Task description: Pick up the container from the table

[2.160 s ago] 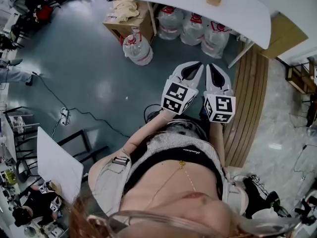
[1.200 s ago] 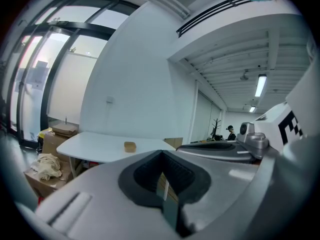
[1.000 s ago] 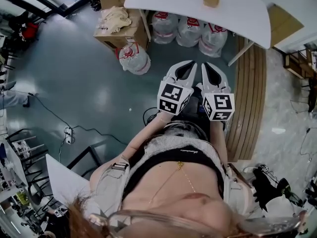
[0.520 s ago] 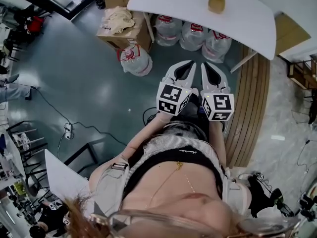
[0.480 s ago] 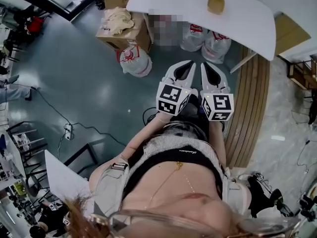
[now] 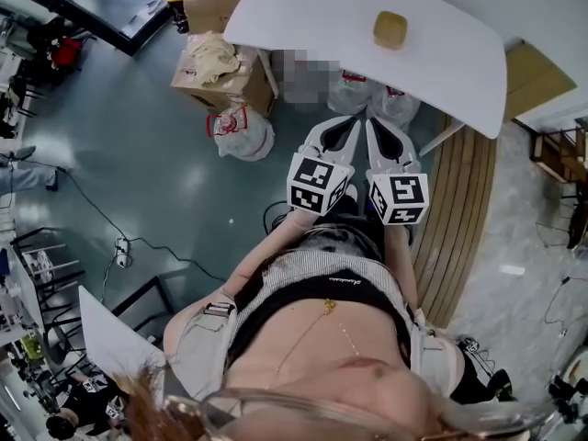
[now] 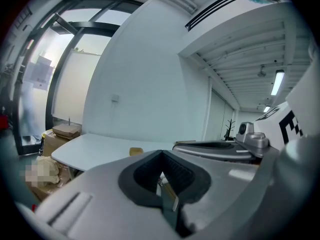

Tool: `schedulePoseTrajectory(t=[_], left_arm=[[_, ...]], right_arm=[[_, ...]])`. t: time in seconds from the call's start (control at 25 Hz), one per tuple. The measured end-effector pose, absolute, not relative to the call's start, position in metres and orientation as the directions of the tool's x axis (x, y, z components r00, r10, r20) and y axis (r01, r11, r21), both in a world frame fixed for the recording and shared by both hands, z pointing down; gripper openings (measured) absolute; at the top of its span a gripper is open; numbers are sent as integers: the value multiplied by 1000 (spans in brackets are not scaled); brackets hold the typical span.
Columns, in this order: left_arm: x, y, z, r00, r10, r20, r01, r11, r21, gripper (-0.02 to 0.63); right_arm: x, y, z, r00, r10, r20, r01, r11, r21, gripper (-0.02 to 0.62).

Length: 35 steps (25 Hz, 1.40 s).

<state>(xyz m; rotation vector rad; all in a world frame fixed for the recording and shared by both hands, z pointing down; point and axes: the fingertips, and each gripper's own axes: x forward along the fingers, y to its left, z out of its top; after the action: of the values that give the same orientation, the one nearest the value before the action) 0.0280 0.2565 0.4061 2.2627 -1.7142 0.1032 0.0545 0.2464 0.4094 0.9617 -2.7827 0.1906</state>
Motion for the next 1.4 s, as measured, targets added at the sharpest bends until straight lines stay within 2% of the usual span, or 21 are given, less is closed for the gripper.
schedulePoseTrajectory(t=[0.96,1.2,1.4], left_arm=[[52,173,420,164,-950,264,-976,-117,185,0],[45,167,426,183,-943,278,-972,-131,194,0],[43,144,428,256,-929,266,-957,-205,206,2]], right_arm=[[74,161,425,-841,-482,247,-512,855,-77,25],[70,152,427,-825,-504,255,-537,840,-77,25],[71,132,431,-779,-570,261,-605,793,-73,25]])
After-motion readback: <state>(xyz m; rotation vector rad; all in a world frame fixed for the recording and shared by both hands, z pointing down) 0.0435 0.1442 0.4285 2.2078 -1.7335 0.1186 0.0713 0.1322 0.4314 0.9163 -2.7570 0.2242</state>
